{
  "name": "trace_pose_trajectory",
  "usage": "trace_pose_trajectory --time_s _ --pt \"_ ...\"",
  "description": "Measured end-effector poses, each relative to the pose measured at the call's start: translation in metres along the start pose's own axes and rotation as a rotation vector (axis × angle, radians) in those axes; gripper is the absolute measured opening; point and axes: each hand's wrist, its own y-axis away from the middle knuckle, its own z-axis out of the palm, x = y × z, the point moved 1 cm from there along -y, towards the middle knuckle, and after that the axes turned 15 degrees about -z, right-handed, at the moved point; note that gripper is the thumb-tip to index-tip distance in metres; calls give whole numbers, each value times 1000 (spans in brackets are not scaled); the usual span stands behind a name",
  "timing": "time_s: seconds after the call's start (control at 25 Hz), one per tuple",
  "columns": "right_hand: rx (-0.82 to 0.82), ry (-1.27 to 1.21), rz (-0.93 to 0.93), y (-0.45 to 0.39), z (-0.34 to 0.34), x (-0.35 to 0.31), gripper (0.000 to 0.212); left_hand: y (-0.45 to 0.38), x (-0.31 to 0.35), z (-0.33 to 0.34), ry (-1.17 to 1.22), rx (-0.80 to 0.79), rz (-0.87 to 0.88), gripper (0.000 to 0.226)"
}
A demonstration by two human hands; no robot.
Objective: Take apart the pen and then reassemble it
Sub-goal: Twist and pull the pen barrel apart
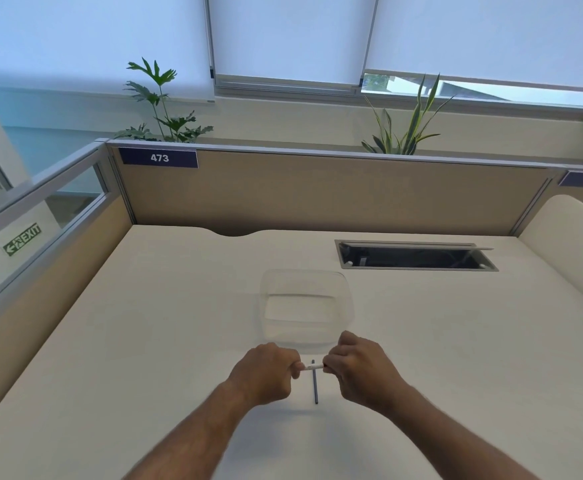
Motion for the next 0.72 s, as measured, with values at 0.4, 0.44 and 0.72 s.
trace_pose_trajectory --time_s 0.4,0.44,0.72 --pt "-292 -280 230 -16 -6 16 18 -3 3 -2 -118 121 85 20" --pt "-285 -274 236 -16 -5 16 17 -3 3 -2 -126 124 86 20" --pt "-176 -119 178 -13 -3 7 20 -7 1 -2 -72 36 10 20"
